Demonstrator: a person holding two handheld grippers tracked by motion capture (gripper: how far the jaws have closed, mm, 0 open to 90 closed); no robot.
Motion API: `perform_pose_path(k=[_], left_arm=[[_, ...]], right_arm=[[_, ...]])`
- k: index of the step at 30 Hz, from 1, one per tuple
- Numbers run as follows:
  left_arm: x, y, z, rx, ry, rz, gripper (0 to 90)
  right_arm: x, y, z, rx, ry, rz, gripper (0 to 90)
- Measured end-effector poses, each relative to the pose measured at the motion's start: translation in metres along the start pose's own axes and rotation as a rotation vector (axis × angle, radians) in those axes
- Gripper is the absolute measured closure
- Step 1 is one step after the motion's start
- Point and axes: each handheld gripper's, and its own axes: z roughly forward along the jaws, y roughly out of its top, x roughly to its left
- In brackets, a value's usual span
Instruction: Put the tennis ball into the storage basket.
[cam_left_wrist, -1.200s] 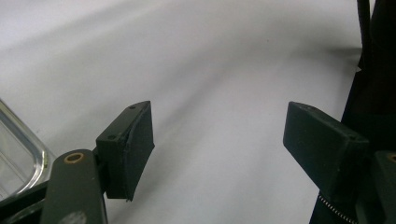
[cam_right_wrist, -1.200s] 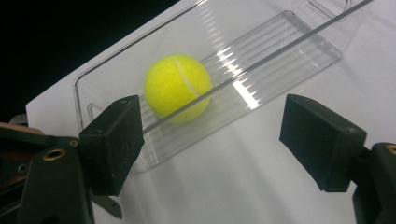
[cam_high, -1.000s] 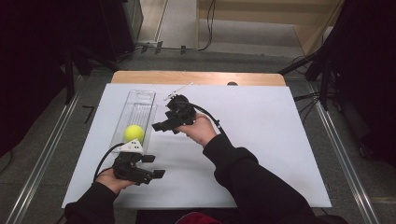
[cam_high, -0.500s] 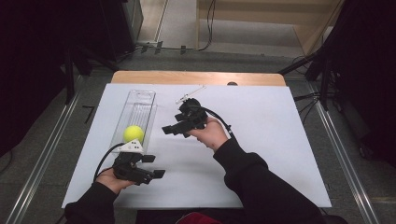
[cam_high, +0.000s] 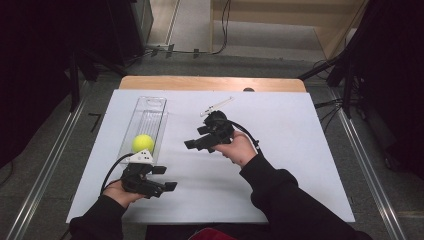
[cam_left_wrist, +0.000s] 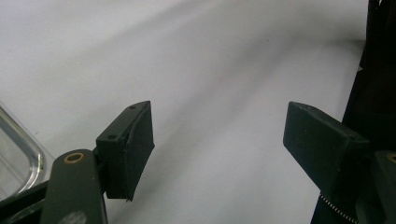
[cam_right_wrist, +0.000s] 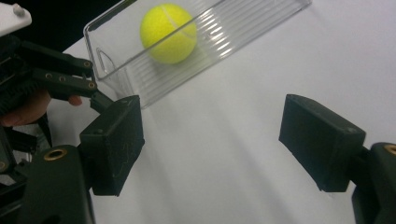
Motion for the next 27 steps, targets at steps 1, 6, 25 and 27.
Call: perform_pose_path(k=[1,6,25,27], left_arm=[[0.000,0.000,0.000,-0.001,-0.001,-0.001,25.2],[0.000,0.000,0.000,0.003,0.000,-0.002,25.2],[-0.002,0.001,-0.001,-0.002,-0.004,0.007,25.2],[-0.002,0.001,-0.001,-0.002,-0.004,0.007,25.2]], right_arm=[[0.000,-0.001,-0.001,0.000,0.000,0.001,19.8],[-0.005,-0.011,-0.011,-0.016,0.004,0.018,19.9],[-0.024,-0.040,-0.044,-0.041,-0.038,0.051,21.4],[-0.025,-0.043,-0.046,-0.040,-0.040,0.057,21.4]])
